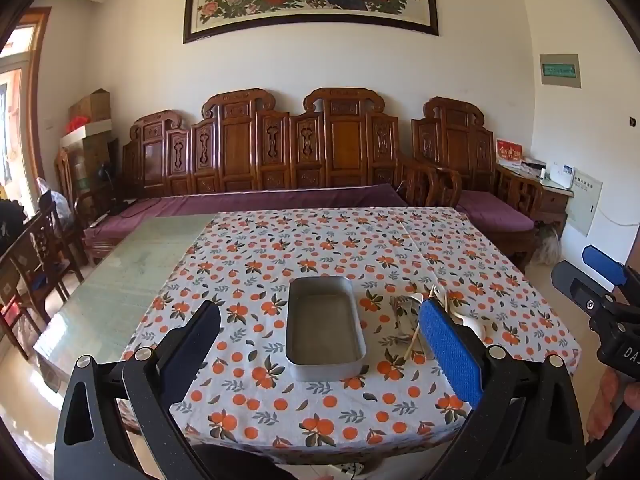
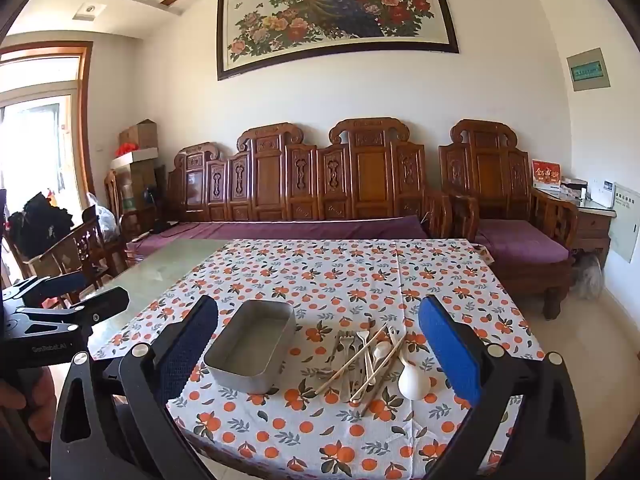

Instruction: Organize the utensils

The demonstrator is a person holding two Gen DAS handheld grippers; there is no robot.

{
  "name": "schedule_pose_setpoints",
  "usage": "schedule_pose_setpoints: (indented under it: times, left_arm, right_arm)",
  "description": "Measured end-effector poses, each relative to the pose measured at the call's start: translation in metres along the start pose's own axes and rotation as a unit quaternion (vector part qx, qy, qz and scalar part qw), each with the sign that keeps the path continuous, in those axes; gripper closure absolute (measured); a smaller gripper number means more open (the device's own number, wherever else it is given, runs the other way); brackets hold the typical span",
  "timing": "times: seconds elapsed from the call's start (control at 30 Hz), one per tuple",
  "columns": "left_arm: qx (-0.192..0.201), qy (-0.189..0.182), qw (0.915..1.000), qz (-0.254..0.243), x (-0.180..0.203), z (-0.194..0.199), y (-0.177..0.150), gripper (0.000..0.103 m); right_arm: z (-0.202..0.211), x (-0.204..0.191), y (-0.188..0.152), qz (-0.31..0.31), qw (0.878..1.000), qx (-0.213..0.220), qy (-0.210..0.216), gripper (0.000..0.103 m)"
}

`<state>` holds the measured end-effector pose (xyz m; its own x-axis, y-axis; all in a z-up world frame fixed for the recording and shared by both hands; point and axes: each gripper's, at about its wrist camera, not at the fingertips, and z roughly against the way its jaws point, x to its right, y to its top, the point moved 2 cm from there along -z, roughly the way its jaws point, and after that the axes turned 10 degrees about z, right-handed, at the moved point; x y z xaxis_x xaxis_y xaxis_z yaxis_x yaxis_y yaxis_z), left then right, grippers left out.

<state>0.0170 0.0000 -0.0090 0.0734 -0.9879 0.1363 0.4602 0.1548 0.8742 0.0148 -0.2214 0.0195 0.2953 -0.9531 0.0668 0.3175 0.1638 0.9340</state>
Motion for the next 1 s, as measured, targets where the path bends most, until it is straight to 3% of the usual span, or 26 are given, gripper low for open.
schedule_pose_setpoints:
  times: [1.0]
  left_arm:
    - [0.010,-0.006,0.9999,0.001,0.004,0.009,0.007,0.006]
  right_arm:
    - [0.000,-0.001,0.000,-0.001,1.000,-0.001,0.001,0.002]
